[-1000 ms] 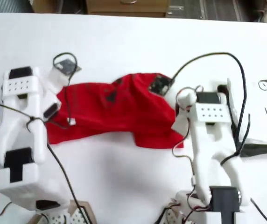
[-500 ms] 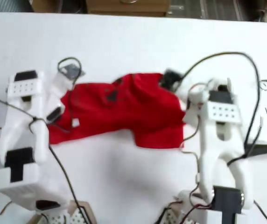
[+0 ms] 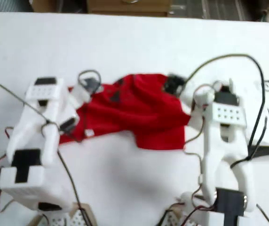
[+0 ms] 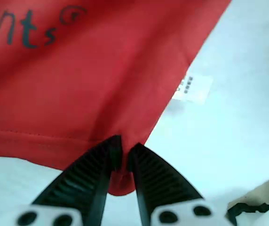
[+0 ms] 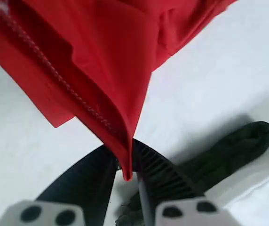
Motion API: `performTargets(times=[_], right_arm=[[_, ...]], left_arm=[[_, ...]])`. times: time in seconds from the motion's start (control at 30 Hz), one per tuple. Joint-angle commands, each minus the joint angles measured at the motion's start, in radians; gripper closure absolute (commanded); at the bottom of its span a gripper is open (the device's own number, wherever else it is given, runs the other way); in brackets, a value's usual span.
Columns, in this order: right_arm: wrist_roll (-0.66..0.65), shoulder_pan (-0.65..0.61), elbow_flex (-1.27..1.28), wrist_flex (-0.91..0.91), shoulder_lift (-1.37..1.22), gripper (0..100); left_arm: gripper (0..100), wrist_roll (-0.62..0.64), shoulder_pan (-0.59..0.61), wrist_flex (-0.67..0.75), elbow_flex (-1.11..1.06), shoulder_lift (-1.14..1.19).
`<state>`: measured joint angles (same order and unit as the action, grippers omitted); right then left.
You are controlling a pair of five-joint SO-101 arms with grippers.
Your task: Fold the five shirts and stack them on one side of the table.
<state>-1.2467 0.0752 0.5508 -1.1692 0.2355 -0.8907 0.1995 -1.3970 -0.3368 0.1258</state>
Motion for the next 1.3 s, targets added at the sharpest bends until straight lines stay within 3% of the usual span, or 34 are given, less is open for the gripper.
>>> performTargets(times=[0.0, 0.27, 0.37, 0.57, 0.8, 0.9, 1.1, 1.27], right_arm=[[-0.018, -0.007, 0.041, 0.024, 0.041, 97.7], [-0.018, -0.005, 0.063, 0.054, 0.041, 97.5], [-0.018, -0.005, 0.063, 0.05, 0.041, 97.1], [0.08, -0.01, 0.06, 0.022, 0.048, 81.3], [0.1, -0.004, 0.018, 0.027, 0.051, 78.3], [0.213, -0.007, -0.074, 0.027, 0.051, 78.3], [0.497, -0.012, -0.279, 0.104, 0.041, 78.3], [0.54, -0.081, -0.281, 0.168, 0.039, 78.3]], left_arm=[[98, -0.018, 0.029, 0.006, 0.008, -0.006], [97, -0.063, 0.066, -0.02, 0.001, -0.006], [92, -0.066, 0.061, -0.043, 0.001, -0.006], [77, -0.061, 0.068, -0.041, 0.01, -0.012], [76, -0.068, 0.126, -0.092, 0.163, -0.017], [76, -0.054, 0.161, -0.126, 0.346, -0.008], [76, 0.107, 0.124, -0.089, 0.529, 0.08], [76, 0.193, 0.072, -0.092, 0.664, 0.345]])
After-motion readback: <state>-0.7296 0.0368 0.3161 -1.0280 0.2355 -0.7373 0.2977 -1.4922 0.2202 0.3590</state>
